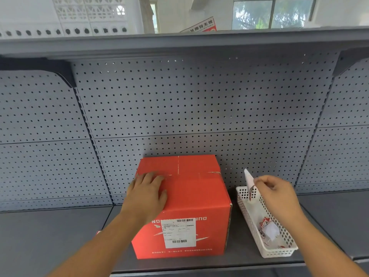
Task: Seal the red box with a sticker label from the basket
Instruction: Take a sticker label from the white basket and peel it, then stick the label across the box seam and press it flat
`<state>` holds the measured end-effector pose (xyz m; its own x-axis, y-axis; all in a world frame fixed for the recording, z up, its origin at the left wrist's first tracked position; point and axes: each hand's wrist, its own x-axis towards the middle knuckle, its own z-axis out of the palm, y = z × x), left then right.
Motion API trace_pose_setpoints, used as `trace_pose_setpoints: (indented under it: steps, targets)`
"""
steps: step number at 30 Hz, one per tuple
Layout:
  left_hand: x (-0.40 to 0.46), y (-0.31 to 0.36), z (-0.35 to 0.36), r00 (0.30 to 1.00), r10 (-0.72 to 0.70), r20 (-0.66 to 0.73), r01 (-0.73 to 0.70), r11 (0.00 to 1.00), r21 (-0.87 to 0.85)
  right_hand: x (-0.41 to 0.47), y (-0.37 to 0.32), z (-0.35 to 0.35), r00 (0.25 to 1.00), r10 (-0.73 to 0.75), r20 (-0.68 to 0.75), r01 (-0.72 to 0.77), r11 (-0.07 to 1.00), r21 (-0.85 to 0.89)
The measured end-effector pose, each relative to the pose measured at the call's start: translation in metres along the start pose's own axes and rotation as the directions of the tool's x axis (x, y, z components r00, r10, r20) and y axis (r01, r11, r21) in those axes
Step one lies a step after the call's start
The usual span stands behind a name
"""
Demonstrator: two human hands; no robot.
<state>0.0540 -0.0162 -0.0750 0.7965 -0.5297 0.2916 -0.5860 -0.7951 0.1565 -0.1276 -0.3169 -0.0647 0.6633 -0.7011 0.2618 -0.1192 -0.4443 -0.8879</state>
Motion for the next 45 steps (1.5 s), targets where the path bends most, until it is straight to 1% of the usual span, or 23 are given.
trace_pose_setpoints:
  steps: [3,6,8,11,13,16,17,19,22,24,25,27,30,32,33,35,37,38,39,40,41,42,45]
  targets:
    - [0.005,0.018,-0.006,0.996,0.071,-0.058,-0.076,0.994,-0.082,0.004,-0.018,0.013,0.995,-0.093,0.043,0.092,0.996,0.016]
    - [0.011,0.040,-0.010,0.983,0.115,-0.146,-0.149,0.956,-0.252,0.009,-0.035,0.031,0.974,-0.214,0.077,0.216,0.976,-0.011]
    - [0.015,0.058,-0.016,0.977,0.094,-0.190,-0.165,0.901,-0.401,0.011,-0.047,0.043,0.943,-0.323,0.081,0.327,0.944,-0.038]
    - [0.020,0.080,-0.025,0.986,-0.030,-0.165,-0.088,0.745,-0.661,0.012,-0.063,0.059,0.885,-0.455,0.101,0.463,0.883,-0.081]
    - [0.024,0.089,-0.030,0.986,-0.130,-0.101,-0.002,0.603,-0.798,0.012,-0.069,0.070,0.849,-0.515,0.122,0.527,0.843,-0.107]
    - [0.025,0.098,-0.037,0.969,-0.244,0.034,0.124,0.364,-0.923,0.009,-0.072,0.085,0.788,-0.600,0.140,0.616,0.768,-0.174]
    - [0.026,0.100,-0.038,0.961,-0.267,0.070,0.152,0.304,-0.940,0.007,-0.073,0.089,0.768,-0.623,0.149,0.640,0.744,-0.191]
    - [0.028,0.098,-0.038,0.952,-0.281,0.121,0.189,0.231,-0.954,0.006,-0.074,0.097,0.734,-0.656,0.176,0.679,0.704,-0.206]
    - [0.034,0.086,-0.034,0.945,-0.285,0.162,0.221,0.191,-0.956,0.008,-0.074,0.107,0.694,-0.682,0.231,0.720,0.665,-0.198]
    - [0.039,0.075,-0.032,0.940,-0.299,0.164,0.235,0.220,-0.947,0.012,-0.074,0.111,0.685,-0.681,0.258,0.728,0.655,-0.202]
    - [0.042,0.069,-0.033,0.939,-0.304,0.162,0.240,0.241,-0.940,0.014,-0.074,0.113,0.697,-0.671,0.253,0.717,0.665,-0.210]
    - [0.047,0.058,-0.032,0.939,-0.304,0.162,0.249,0.273,-0.929,0.020,-0.073,0.116,0.752,-0.626,0.207,0.660,0.716,-0.228]
    - [0.056,0.042,-0.031,0.938,-0.300,0.175,0.269,0.309,-0.912,0.033,-0.071,0.124,0.862,-0.487,0.144,0.508,0.825,-0.247]
    - [0.061,0.035,-0.030,0.938,-0.292,0.188,0.278,0.309,-0.909,0.042,-0.071,0.131,0.918,-0.364,0.154,0.393,0.887,-0.243]
    - [0.063,0.033,-0.029,0.939,-0.285,0.193,0.281,0.309,-0.909,0.046,-0.071,0.135,0.935,-0.312,0.170,0.345,0.910,-0.231]
    - [0.068,0.029,-0.029,0.940,-0.276,0.198,0.283,0.315,-0.906,0.051,-0.070,0.140,0.941,-0.273,0.198,0.314,0.924,-0.217]
    - [0.073,0.023,-0.028,0.944,-0.260,0.202,0.289,0.362,-0.886,0.054,-0.071,0.144,0.939,-0.260,0.226,0.308,0.927,-0.213]
    - [0.075,0.019,-0.027,0.950,-0.248,0.189,0.282,0.424,-0.861,0.056,-0.072,0.146,0.939,-0.254,0.233,0.303,0.930,-0.208]
    - [0.079,0.015,-0.026,0.961,-0.230,0.151,0.255,0.534,-0.806,0.057,-0.073,0.148,0.939,-0.250,0.236,0.300,0.931,-0.209]
    - [0.081,0.011,-0.024,0.975,-0.197,0.100,0.208,0.666,-0.717,0.059,-0.074,0.150,0.939,-0.245,0.241,0.298,0.930,-0.216]
    - [0.084,0.008,-0.022,0.987,-0.153,0.052,0.152,0.775,-0.614,0.060,-0.075,0.152,0.938,-0.239,0.250,0.297,0.928,-0.226]
    - [0.086,0.005,-0.020,0.993,-0.115,0.022,0.109,0.840,-0.531,0.061,-0.076,0.155,0.936,-0.235,0.263,0.299,0.925,-0.235]
    - [0.091,-0.001,-0.012,0.998,-0.055,0.034,0.064,0.909,-0.412,0.062,-0.076,0.160,0.927,-0.232,0.294,0.315,0.907,-0.277]
